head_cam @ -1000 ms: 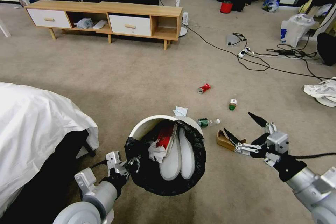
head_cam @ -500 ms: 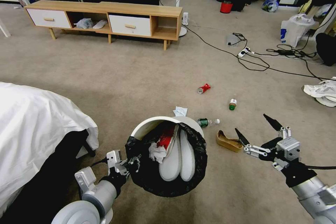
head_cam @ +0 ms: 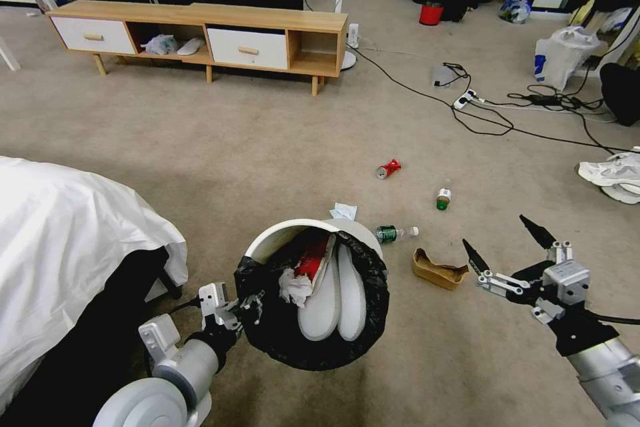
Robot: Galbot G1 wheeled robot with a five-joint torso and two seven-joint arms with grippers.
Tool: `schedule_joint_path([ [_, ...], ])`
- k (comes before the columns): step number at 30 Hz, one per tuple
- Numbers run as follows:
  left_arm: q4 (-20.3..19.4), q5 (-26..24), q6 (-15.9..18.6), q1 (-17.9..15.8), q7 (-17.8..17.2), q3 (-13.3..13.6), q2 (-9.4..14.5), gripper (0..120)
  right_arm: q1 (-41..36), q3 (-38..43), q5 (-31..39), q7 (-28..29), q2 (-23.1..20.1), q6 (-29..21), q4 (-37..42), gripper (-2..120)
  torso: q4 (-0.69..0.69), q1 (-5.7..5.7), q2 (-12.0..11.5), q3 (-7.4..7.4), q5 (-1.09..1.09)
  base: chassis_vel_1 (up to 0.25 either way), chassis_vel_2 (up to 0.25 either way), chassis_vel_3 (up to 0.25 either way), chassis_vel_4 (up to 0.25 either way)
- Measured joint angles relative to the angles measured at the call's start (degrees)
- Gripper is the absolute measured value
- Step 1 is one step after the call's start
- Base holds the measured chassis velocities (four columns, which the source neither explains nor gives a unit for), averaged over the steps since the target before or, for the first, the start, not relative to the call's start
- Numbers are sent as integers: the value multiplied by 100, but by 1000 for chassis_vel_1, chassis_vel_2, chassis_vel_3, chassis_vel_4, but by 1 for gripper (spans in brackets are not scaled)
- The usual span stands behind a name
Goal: Pick up the trash bin and place the garbage on the floor into it.
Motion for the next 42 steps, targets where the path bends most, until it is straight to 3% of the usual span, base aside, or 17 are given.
schedule_joint_path([
  [8, -13, -129, -13, -28, -28, -158, 110, 0, 9, 17, -5, -1, 150, 5, 0, 100, 0, 0, 0, 0, 0, 0, 0, 0, 0],
  [42, -1, -168, -59, -129, -93, -270, 218, 0, -52, 107, -31, -91, 273, -176, 53, 99, 0, 0, 0, 0, 0, 0, 0, 0, 0],
])
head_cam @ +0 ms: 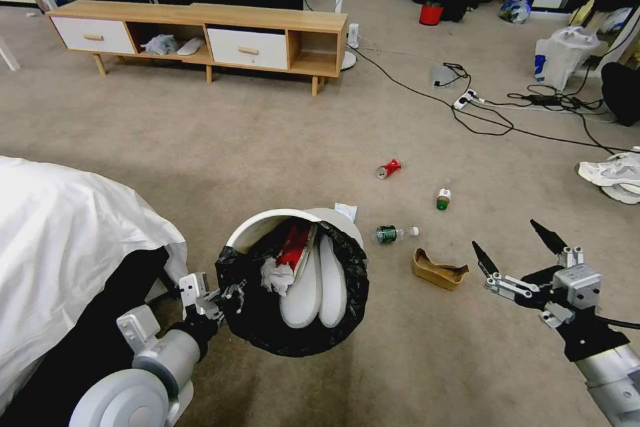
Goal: Pick up the trash bin and place the garbage on the floor into it.
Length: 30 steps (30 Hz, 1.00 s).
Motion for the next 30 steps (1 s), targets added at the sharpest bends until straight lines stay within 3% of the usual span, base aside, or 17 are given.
schedule_joint_path([
  [30, 68, 14, -4, -26, -20, 70, -48, 0, 36, -2, 33, -34, -9, -110, -54, 99, 0, 0, 0, 0, 1, 0, 0, 0, 0],
])
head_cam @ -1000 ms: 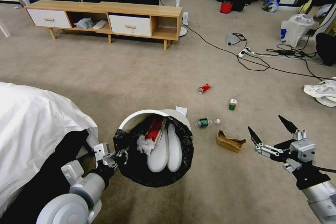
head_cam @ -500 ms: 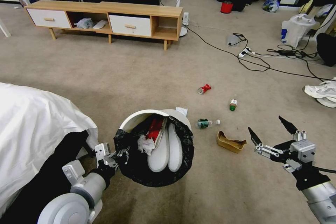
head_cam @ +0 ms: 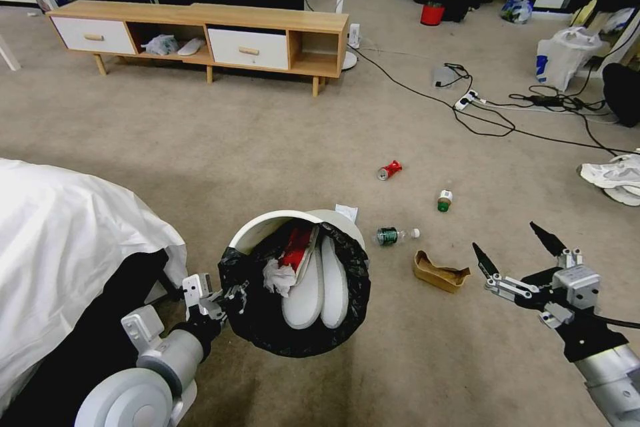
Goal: Pick up the trash bin and place the garbage on the floor into it.
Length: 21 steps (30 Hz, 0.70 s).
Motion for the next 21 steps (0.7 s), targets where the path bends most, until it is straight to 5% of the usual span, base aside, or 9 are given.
schedule_joint_path([
  [21, 9, 28, 0, 32, 0, -17, -41, 0, 47, -12, 79, 7, -23, -60, -62, 99, 0, 0, 0, 0, 0, -12, 14, 13, -16],
])
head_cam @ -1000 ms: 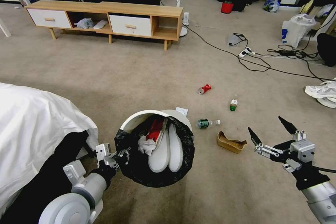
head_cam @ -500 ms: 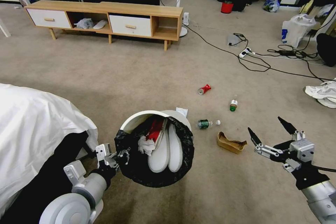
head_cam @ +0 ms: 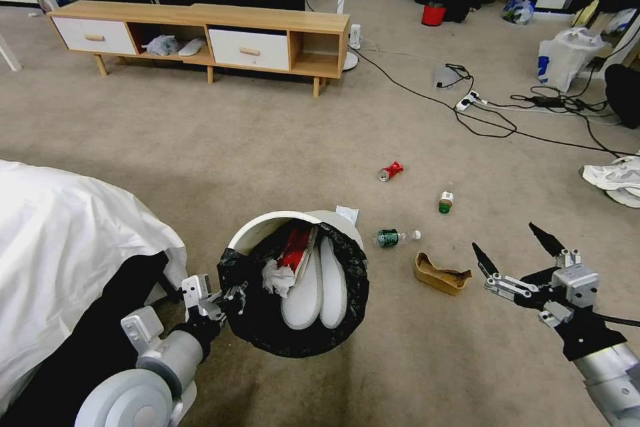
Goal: Pick up the trash bin and place the garbage on the floor into it.
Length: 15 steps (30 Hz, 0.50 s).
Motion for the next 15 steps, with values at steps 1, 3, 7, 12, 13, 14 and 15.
schedule_joint_path([
  [1, 0, 1, 0, 0, 1, 0, 0, 0, 0, 0, 0, -1, 0, 0, -1, 99, 0, 0, 0, 0, 0, -103, 83, 75, -83],
  [3, 0, 3, 0, -4, 1, 0, -1, 0, 1, 0, 2, -2, -1, -2, -2, 99, 0, 0, 0, 1, 0, -73, 77, 107, -95],
  [7, 5, 4, 0, -5, 1, 0, 3, 0, 8, 0, 11, -1, -5, -3, -10, 99, 0, 0, 0, 1, 0, -60, 58, 89, -78],
  [12, 9, 5, -1, -9, 2, 2, 11, 0, 17, 18, 42, 7, -48, -11, -15, 99, 0, 0, 0, 0, 0, -29, 29, 30, -32],
  [13, 9, 4, -1, -9, 2, 5, 13, 0, 19, 27, 62, 7, -60, -15, -17, 99, 0, 0, 0, 0, 0, -78, 54, 52, -87],
  [14, 9, 4, -1, -9, 2, 5, 13, 0, 19, 27, 62, 7, -60, -15, -17, 99, 0, 0, 0, 0, 0, -78, 54, 52, -87],
  [15, 9, 4, -1, -9, 2, 7, 13, 0, 19, 32, 71, 7, -66, -23, -17, 99, 0, 0, 0, 0, 0, -78, 54, 95, -87],
])
